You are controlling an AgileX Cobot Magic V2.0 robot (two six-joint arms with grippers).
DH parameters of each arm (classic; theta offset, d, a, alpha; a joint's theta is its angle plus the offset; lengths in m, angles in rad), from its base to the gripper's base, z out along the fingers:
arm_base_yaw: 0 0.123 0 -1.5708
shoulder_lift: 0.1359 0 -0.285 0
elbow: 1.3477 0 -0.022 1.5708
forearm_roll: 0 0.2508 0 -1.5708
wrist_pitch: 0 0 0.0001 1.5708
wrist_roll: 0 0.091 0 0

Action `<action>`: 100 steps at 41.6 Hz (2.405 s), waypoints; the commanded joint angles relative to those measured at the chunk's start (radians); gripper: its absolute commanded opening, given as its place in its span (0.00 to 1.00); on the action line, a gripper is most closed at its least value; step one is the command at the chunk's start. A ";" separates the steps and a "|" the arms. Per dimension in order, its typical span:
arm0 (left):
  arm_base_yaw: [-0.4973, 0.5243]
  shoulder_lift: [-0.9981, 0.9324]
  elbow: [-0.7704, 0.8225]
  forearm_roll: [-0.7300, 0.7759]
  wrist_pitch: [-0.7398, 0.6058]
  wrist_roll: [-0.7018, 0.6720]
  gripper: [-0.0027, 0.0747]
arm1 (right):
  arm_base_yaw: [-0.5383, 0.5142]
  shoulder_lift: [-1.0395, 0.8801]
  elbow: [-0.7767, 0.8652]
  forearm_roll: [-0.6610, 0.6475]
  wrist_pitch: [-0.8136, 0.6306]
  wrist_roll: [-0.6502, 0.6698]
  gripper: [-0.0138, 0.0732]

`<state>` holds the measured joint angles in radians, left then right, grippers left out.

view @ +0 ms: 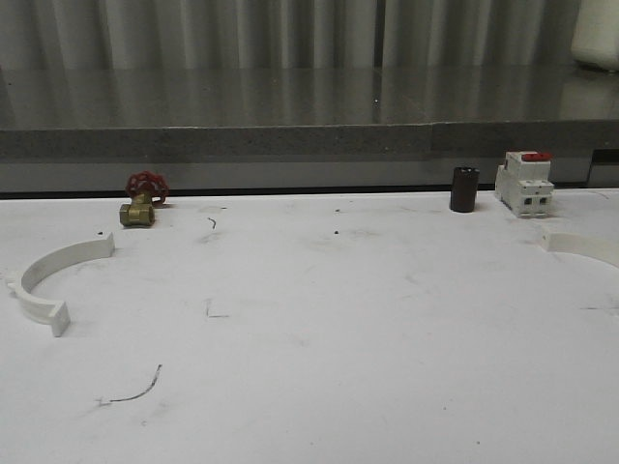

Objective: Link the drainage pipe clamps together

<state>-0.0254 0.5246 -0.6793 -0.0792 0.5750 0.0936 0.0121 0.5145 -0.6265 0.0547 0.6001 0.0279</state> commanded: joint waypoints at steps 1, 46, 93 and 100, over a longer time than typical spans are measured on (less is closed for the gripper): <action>-0.001 0.046 -0.026 -0.010 -0.080 -0.003 0.01 | -0.005 0.042 -0.036 -0.005 -0.044 -0.005 0.09; -0.003 0.681 -0.273 -0.006 0.137 -0.003 0.68 | -0.005 0.156 -0.036 -0.017 0.024 -0.005 0.66; -0.059 1.305 -0.521 -0.119 0.021 -0.003 0.57 | -0.005 0.156 -0.036 -0.017 0.024 -0.005 0.66; -0.059 1.313 -0.521 -0.114 0.026 -0.003 0.45 | -0.005 0.156 -0.036 -0.017 0.024 -0.005 0.66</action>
<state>-0.0797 1.8759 -1.1711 -0.1798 0.6263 0.0936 0.0121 0.6632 -0.6265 0.0451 0.6853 0.0279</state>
